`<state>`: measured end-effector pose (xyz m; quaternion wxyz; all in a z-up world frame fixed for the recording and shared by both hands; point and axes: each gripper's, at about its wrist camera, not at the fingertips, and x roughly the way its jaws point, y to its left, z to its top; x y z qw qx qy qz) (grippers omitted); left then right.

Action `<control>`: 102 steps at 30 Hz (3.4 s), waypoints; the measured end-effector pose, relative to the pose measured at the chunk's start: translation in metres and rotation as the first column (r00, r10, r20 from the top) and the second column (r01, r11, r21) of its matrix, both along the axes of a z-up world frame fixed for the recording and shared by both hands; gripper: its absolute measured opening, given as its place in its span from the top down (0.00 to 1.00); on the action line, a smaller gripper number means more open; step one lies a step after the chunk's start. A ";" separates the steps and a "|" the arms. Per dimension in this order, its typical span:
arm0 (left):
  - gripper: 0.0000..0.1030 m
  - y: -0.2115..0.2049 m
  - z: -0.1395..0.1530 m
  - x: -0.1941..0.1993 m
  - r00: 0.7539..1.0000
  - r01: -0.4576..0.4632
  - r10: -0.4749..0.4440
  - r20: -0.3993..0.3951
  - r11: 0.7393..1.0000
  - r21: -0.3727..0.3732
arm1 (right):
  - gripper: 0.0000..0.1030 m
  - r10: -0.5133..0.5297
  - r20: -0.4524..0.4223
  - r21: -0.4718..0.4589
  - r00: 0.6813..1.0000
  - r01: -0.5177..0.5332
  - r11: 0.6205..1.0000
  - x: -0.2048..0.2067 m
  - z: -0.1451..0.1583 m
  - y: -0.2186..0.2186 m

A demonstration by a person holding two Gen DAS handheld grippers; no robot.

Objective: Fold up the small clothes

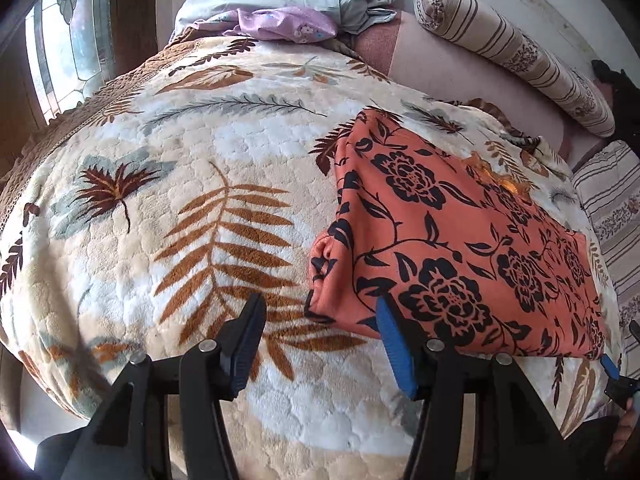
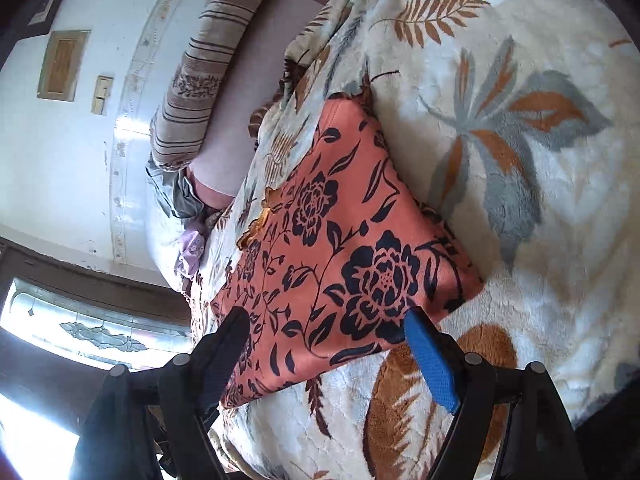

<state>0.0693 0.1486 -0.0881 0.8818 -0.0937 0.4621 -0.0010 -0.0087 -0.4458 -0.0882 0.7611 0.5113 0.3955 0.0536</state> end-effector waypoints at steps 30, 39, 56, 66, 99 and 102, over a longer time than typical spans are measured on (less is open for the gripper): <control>0.42 -0.157 -0.015 0.043 0.985 0.148 -0.138 -0.101 0.983 0.104 | 0.19 -0.063 -0.002 -0.003 0.998 0.063 0.998 0.033 -0.030 0.010; 0.37 -0.163 -0.022 0.046 0.982 0.167 -0.153 -0.111 0.976 0.138 | 0.19 -0.071 0.001 0.011 0.997 0.071 0.997 0.033 -0.034 0.008; 0.32 -0.180 -0.034 0.048 0.969 0.242 -0.225 -0.101 0.949 0.200 | 0.20 -0.066 -0.022 -0.061 0.998 0.064 0.996 0.036 -0.018 0.014; 0.31 -0.178 -0.034 0.046 0.969 0.244 -0.231 -0.081 0.946 0.213 | 0.45 -0.043 -0.130 -0.147 0.991 0.024 0.989 0.051 -0.024 0.021; 0.22 -0.204 -0.046 0.046 0.955 0.293 -0.290 -0.058 0.907 0.302 | 0.85 -0.002 -0.059 -0.308 0.998 -0.016 0.951 0.046 0.006 0.025; 0.22 -0.206 -0.042 0.049 0.958 0.286 -0.280 -0.063 0.909 0.304 | 0.84 -0.009 -0.109 -0.277 0.994 -0.022 0.961 0.049 -0.009 0.021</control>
